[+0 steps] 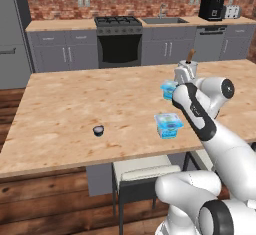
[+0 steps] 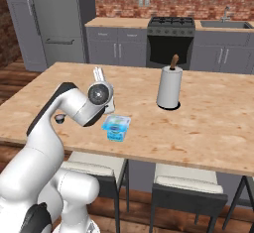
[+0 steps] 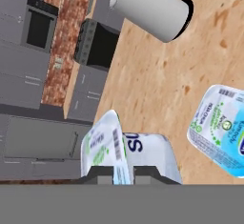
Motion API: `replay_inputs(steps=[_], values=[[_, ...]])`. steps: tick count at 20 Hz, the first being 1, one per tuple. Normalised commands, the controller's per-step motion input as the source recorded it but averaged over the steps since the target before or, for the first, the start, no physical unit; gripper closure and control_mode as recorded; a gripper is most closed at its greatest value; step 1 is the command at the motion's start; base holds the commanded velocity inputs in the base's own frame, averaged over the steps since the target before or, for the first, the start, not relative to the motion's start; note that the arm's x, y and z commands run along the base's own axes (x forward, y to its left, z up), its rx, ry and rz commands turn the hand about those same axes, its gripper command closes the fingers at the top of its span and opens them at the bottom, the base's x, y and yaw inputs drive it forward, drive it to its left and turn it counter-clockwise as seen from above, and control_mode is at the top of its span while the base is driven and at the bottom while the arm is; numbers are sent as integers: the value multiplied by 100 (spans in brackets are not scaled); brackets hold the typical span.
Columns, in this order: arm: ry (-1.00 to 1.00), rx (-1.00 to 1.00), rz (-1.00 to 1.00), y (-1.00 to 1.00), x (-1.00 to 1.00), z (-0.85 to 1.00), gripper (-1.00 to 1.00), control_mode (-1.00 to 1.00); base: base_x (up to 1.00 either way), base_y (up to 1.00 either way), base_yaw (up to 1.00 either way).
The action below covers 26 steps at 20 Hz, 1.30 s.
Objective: Stack the yogurt containers by placing the smaller containers on top of the larger containers.
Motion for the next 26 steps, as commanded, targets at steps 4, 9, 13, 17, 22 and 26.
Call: replay_inputs(steps=[4,9,13,17,22,26], values=[[0,0,0,0,0,-9,100,-100,0,0,0],[0,0,0,-2,0,-12,100,-100,0,0,0],[0,0,0,-13,0,-20,100,-100,0,0,0],[0,0,0,-18,0,-20,100,-100,0,0,0],[0,0,0,-19,0,-15,100,-100,0,0,0],[0,0,0,-15,0,-16,100,-100,0,0,0]])
